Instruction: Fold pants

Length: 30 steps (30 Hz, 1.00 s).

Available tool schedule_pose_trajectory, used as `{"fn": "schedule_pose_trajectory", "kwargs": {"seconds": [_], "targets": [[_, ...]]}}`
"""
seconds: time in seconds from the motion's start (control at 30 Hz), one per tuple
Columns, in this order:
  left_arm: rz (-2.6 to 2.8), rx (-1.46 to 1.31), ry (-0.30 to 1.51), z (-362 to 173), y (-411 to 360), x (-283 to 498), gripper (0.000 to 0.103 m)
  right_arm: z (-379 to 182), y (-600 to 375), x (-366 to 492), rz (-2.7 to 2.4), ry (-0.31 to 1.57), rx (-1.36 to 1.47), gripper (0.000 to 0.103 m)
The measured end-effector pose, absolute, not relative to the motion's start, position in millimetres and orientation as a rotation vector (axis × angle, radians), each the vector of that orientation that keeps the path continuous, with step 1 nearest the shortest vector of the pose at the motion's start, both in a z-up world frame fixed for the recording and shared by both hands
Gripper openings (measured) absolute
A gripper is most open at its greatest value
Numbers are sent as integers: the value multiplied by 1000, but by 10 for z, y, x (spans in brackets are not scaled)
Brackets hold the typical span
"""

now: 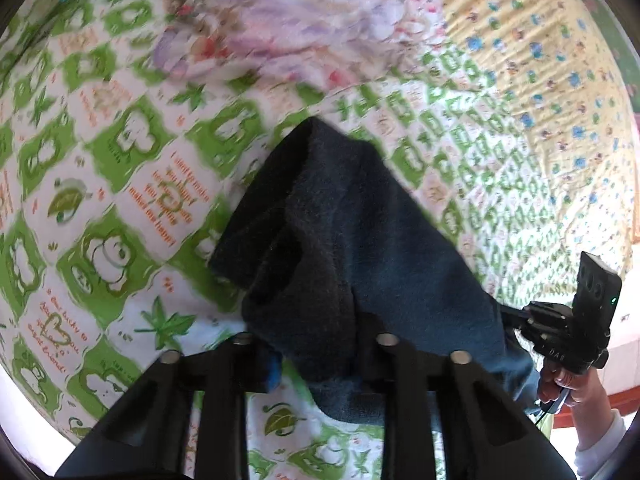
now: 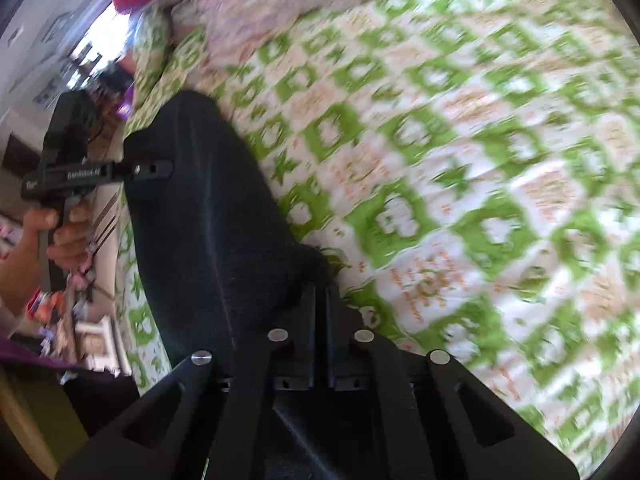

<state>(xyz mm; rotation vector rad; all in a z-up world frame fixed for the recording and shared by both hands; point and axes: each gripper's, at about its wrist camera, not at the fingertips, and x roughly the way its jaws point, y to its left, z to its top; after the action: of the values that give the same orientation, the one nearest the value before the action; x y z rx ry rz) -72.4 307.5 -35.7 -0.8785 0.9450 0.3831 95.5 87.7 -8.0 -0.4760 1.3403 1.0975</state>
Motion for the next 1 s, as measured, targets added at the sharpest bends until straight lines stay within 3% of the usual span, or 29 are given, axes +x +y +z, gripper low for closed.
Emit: {"fn": "schedule_pose_trajectory", "kwargs": {"seconds": [0.3, 0.63, 0.77, 1.0], "targets": [[307, -736, 813, 367, 3019, -692, 17, 505, 665, 1011, 919, 1135, -320, 5], [300, -652, 958, -179, 3282, -335, 17, 37, 871, 1155, 796, 1182, -341, 5], [351, -627, 1009, -258, 3263, -351, 38, -105, 828, 1198, 746, 1229, -304, 10], [411, -577, 977, 79, 3177, -581, 42, 285, 292, 1065, 682, 1192, -161, 28]]}}
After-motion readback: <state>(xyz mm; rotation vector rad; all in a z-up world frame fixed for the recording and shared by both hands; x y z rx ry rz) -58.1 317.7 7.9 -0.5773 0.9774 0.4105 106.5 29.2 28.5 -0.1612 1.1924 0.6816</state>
